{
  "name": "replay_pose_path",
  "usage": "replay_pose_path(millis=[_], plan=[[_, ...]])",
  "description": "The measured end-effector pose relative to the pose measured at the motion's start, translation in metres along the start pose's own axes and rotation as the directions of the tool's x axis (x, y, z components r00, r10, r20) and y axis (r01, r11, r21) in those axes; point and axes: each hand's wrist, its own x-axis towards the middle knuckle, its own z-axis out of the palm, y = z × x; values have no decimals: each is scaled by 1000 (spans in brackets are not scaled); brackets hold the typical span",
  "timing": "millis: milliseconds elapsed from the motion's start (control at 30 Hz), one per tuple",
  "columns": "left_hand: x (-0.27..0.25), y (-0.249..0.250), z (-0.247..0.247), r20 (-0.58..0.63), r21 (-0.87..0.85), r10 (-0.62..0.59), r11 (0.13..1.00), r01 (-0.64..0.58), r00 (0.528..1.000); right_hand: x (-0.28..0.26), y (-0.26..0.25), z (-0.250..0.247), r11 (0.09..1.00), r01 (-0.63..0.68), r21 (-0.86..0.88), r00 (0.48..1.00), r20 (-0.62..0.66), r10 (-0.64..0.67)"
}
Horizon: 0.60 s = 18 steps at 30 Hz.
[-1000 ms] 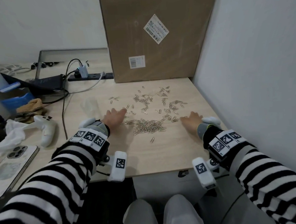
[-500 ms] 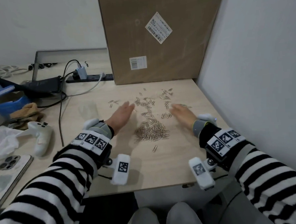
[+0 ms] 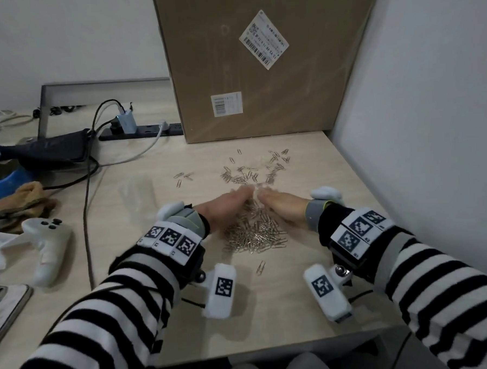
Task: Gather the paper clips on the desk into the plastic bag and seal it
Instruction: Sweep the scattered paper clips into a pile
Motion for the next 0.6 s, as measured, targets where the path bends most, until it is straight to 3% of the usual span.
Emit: replay_pose_path(millis=[67, 100, 167, 233, 300, 367, 467, 533, 600], plan=[[5, -3, -6, 86, -125, 57, 991, -46, 995, -2, -3, -4, 996, 40, 81, 999, 17, -41], [5, -2, -11, 49, -127, 78, 989, -72, 996, -3, -2, -11, 996, 50, 74, 999, -20, -49], [9, -1, -29, -109, -119, 86, 988, -99, 990, 2, 0, -32, 1000, 12, 18, 983, -184, -9], [17, -3, -51, -313, -28, 69, 996, -82, 947, 10, 4, -54, 996, -71, -50, 949, -312, 52], [27, -4, -73, -442, 142, 15, 988, 54, 897, 21, 10, -73, 980, -174, -98, 930, -343, 131], [39, -13, -90, -496, 278, -78, 929, 243, 865, 35, 17, -82, 957, -280, -79, 912, -332, 240], [53, -28, -99, -472, 388, -135, 855, 343, 871, 45, 15, -78, 954, -291, -72, 924, -280, 261], [53, -25, -89, -398, 284, -145, 919, 272, 906, 44, 7, -63, 968, -226, -113, 953, -230, 196], [50, -11, -71, -271, 252, -107, 951, 178, 957, 40, -2, -46, 977, -141, -159, 989, -74, 130]])
